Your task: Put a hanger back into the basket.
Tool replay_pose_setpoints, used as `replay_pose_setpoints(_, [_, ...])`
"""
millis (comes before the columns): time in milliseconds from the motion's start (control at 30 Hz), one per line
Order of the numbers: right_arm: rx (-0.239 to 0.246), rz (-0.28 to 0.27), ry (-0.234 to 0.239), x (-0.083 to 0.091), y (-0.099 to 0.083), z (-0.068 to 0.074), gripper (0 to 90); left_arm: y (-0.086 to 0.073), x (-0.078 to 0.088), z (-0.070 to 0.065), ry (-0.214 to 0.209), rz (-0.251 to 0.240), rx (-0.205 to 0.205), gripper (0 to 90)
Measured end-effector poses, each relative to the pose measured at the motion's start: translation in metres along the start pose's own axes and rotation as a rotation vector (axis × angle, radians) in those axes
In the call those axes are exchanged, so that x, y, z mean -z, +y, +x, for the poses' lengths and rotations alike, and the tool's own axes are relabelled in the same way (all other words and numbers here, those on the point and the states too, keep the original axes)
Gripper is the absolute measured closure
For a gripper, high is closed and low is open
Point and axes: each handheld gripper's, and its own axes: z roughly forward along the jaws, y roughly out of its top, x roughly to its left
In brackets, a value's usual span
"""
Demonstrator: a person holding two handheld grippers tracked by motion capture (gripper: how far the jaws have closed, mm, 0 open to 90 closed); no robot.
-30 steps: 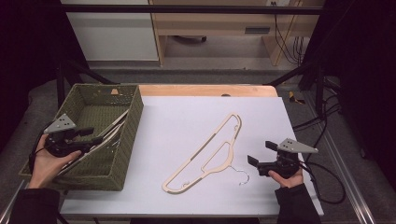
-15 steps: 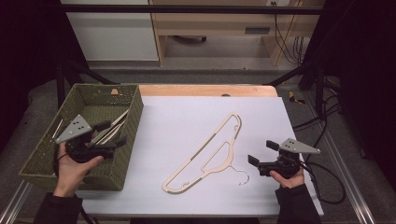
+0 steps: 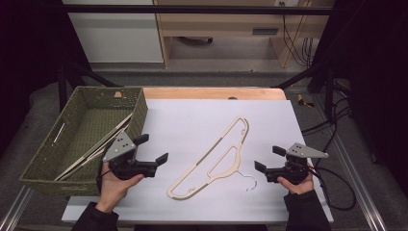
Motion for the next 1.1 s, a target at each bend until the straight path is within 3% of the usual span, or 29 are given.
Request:
replay_pose_setpoints(200, [0.017, 0.025, 0.0, -0.005, -0.002, 0.002, 4.8, -0.011, -0.015, -0.013, -0.041, 0.006, 0.007, 8.7])
replay_pose_setpoints(467, [0.023, 0.084, 0.011, -0.013, -0.005, 0.007, 11.6, -0.026, -0.032, -0.024, -0.057, 0.058, -0.006, 8.5])
replay_pose_setpoints(567, [0.039, 0.115, 0.001, -0.019, -0.007, 0.01, 16.3, -0.031, -0.037, -0.026, -0.064, 0.076, -0.006, 8.3])
replay_pose_setpoints(767, [0.025, 0.175, -0.006, -0.031, -0.013, 0.014, 27.1, -0.039, -0.045, -0.027, -0.078, 0.11, 0.003, 7.8])
replay_pose_setpoints(900, [0.05, 0.215, -0.006, -0.04, -0.018, 0.015, 32.3, -0.043, -0.049, -0.027, -0.082, 0.131, 0.004, 7.6])
replay_pose_setpoints(1100, [0.06, 0.276, 0.004, -0.052, -0.026, 0.019, 47.0, -0.046, -0.051, -0.027, -0.086, 0.143, 0.007, 7.3])
